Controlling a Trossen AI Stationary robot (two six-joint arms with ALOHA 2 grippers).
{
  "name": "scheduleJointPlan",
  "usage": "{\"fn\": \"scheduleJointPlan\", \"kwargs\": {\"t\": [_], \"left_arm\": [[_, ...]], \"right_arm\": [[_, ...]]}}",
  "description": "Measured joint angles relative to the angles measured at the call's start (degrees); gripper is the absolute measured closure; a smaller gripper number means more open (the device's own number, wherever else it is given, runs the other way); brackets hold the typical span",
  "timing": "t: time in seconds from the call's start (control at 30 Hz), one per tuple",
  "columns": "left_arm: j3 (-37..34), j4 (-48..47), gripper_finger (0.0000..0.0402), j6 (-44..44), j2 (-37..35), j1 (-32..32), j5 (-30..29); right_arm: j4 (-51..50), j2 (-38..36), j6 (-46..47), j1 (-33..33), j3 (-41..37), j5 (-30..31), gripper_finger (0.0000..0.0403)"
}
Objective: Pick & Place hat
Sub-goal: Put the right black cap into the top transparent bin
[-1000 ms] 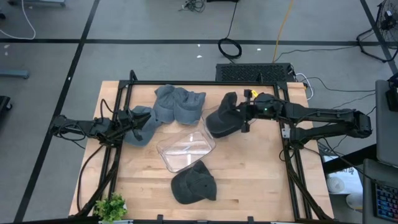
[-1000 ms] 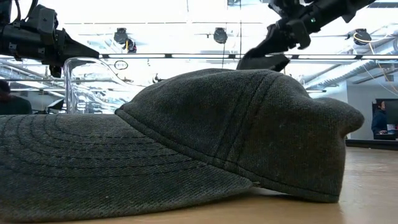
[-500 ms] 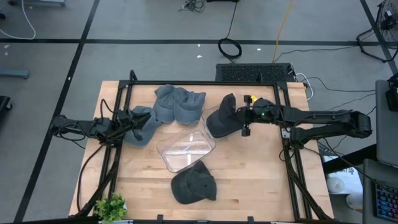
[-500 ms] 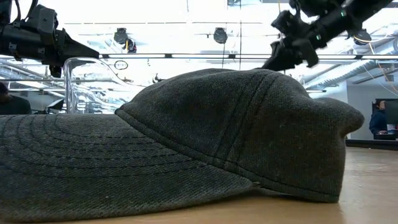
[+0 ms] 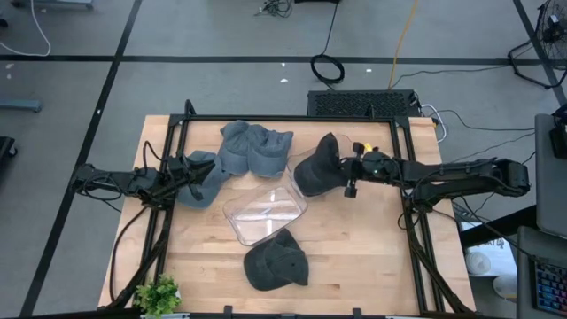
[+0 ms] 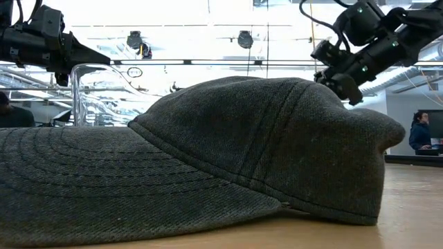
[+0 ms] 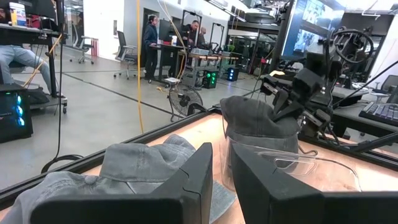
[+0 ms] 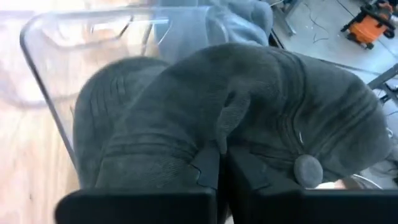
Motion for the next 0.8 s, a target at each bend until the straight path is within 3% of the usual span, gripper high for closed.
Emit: {"fn": "scheduleJointPlan", "kwargs": {"t": [0.27,0.53,0.67,0.8], "left_arm": [[0.0,0.0,0.0334,0.0,0.0,0.0,0.0],[0.0,0.0,0.0334,0.0,0.0,0.0,0.0],[0.0,0.0,0.0334,0.0,0.0,0.0,0.0],[0.0,0.0,0.0334,0.0,0.0,0.0,0.0]], "right_arm": [[10.0,-1.8,4.5,1.7,0.0,-1.2,0.0274],[12.0,-7.9,8.4,1.8,0.7,4.4,0.0161],[4.5,-8.2,12.9,3.3,6.7,3.2,0.0169],[-12.6,-4.2,13.9,6.2,17.6,1.6,0.0237]]}}
